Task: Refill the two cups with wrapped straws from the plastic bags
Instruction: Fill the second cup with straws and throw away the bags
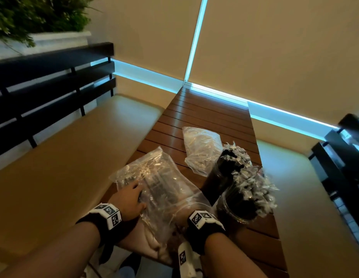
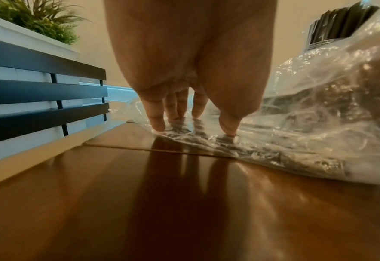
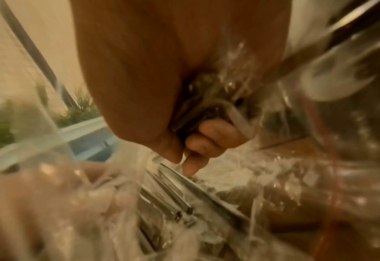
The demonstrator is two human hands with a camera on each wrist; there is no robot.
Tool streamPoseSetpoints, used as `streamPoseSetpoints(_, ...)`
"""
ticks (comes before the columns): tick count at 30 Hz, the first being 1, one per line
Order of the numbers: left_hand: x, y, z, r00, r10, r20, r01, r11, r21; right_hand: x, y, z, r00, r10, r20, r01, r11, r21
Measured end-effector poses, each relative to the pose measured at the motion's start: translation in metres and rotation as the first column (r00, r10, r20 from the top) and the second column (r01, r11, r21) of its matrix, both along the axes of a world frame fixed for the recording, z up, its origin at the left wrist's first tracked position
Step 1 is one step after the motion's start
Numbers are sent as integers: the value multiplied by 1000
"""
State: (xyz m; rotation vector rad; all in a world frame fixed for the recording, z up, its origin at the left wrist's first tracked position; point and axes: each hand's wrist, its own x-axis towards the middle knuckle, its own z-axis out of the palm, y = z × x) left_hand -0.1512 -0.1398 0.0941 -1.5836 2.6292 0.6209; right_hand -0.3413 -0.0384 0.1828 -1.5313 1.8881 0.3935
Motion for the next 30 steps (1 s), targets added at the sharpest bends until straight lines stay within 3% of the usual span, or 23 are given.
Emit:
streamPoseSetpoints(3,-1,0,0,999,30,31,-31,999,11,-5,0,11,1000,4,9,-3,998,-56)
streamPoseSetpoints(6,-8,-4,8,995,37,92,-41,998,44,-16,10,36,999,-32,-6,30,975,-222)
streamPoseSetpoints(10,-20,-2,16,985,38,167,-38,999,-6,-33,40,83,996,-3,-92,-13,984,-179)
streamPoseSetpoints(15,-21,6,14,968,92,233,-82,995,-53,-51,83,163,966,40,-254,-106,962,-251)
streamPoseSetpoints(17,-22,12,24,976,83,202,-70,995,-71,-57,100,191,958,46,-283,-135,944,-302)
streamPoseSetpoints(20,-33,14,53,990,-14,141,54,958,-281,-68,112,213,974,2,-226,-106,886,-451)
streamPoseSetpoints(22,-49,22,93,983,-135,-123,89,943,-320,-71,110,211,984,-24,-175,-87,798,-596)
streamPoseSetpoints(23,-58,32,122,928,-157,-338,83,971,-223,-70,108,205,987,-45,-153,-70,739,-670)
streamPoseSetpoints(24,-67,43,153,799,-104,-593,97,994,-42,-66,105,197,990,-70,-120,-42,673,-739)
streamPoseSetpoints(25,-78,55,183,626,5,-780,222,957,184,-62,101,185,993,-85,-78,-10,610,-792)
streamPoseSetpoints(26,-87,63,204,455,139,-879,397,852,340,-57,98,172,996,-88,-32,24,561,-827)
streamPoseSetpoints(28,-101,80,243,223,329,-918,625,674,393,-47,88,145,992,-78,96,122,480,-869)
streamPoseSetpoints(30,-119,94,265,95,459,-883,595,685,420,-38,78,125,964,-80,255,266,378,-886)
